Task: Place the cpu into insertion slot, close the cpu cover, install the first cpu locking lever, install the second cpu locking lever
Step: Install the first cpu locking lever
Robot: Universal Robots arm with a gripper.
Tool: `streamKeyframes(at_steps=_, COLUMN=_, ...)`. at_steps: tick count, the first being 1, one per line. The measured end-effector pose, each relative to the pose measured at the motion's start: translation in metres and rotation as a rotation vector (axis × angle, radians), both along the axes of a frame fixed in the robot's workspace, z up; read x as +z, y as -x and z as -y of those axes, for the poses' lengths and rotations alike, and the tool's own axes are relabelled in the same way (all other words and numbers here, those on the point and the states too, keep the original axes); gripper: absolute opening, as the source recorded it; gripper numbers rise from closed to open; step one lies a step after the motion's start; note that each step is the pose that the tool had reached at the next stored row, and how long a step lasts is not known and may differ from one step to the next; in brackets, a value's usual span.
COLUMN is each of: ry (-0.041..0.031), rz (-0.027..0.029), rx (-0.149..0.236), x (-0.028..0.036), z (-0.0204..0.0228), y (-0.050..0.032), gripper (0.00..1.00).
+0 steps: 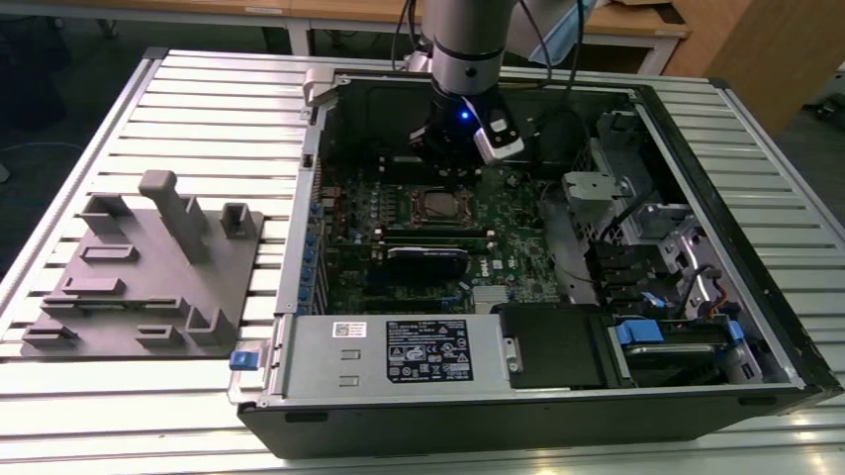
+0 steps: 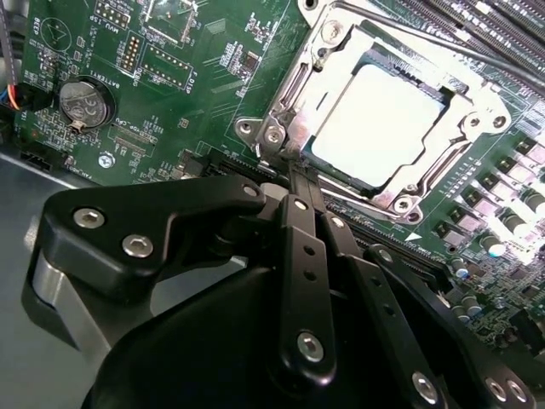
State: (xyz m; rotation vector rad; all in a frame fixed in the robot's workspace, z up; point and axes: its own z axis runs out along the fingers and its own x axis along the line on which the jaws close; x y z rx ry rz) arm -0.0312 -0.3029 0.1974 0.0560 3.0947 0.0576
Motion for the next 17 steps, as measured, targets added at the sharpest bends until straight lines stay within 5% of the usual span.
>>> streamKeyframes(at_steps=9, ry=0.0017, rz=-0.0006, rx=0.000, x=0.0060, z=0.0003, y=0.0006, gripper=0.11)
streamKeyframes(at_steps=17, ry=0.0009, rz=-0.0009, rx=0.000, x=0.0063, z=0.0003, y=0.0108, gripper=0.11)
